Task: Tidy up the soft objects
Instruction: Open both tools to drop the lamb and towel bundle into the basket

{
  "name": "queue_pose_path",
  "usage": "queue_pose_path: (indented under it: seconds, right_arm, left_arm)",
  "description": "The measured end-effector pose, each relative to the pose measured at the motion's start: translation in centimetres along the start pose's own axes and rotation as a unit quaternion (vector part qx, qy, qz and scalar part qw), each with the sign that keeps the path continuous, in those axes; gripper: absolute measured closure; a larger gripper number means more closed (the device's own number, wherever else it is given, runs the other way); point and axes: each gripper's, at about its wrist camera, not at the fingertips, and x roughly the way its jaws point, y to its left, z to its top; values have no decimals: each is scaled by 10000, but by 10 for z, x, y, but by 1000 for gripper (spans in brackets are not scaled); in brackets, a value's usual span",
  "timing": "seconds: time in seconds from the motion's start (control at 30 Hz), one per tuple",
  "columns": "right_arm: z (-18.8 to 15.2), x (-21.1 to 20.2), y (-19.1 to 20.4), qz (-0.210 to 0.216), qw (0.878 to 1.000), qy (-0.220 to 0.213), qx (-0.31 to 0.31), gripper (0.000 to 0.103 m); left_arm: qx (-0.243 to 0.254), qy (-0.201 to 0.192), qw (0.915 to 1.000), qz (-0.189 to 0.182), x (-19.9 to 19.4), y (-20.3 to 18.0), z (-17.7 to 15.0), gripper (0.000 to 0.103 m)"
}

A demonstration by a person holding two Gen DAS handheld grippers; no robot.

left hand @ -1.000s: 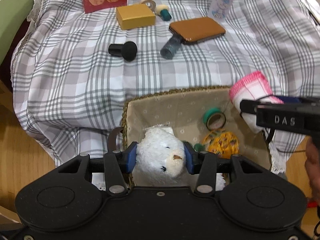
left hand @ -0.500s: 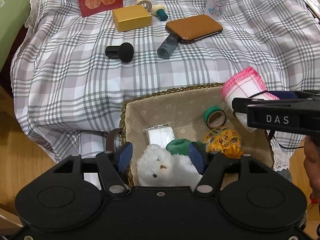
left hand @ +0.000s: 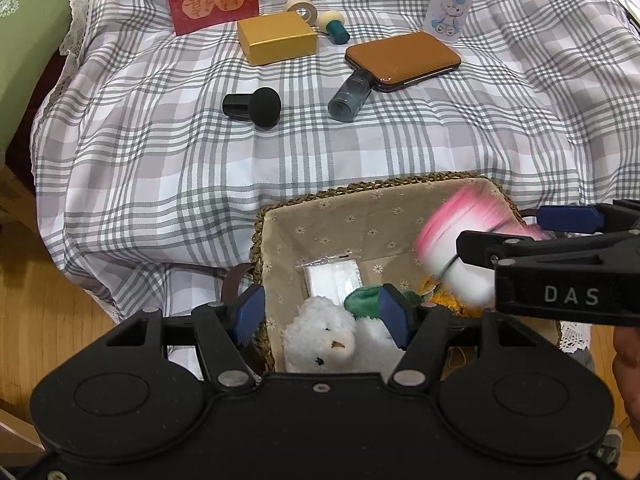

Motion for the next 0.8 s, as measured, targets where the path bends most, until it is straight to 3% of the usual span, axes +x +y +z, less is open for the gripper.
queue_pose_path:
  seconds: [0.8]
  right_arm:
    - [-5, 11, -8, -271, 9992, 257, 154, 21]
  left_arm:
    - [-188, 151, 9997, 76, 5, 4, 2, 43]
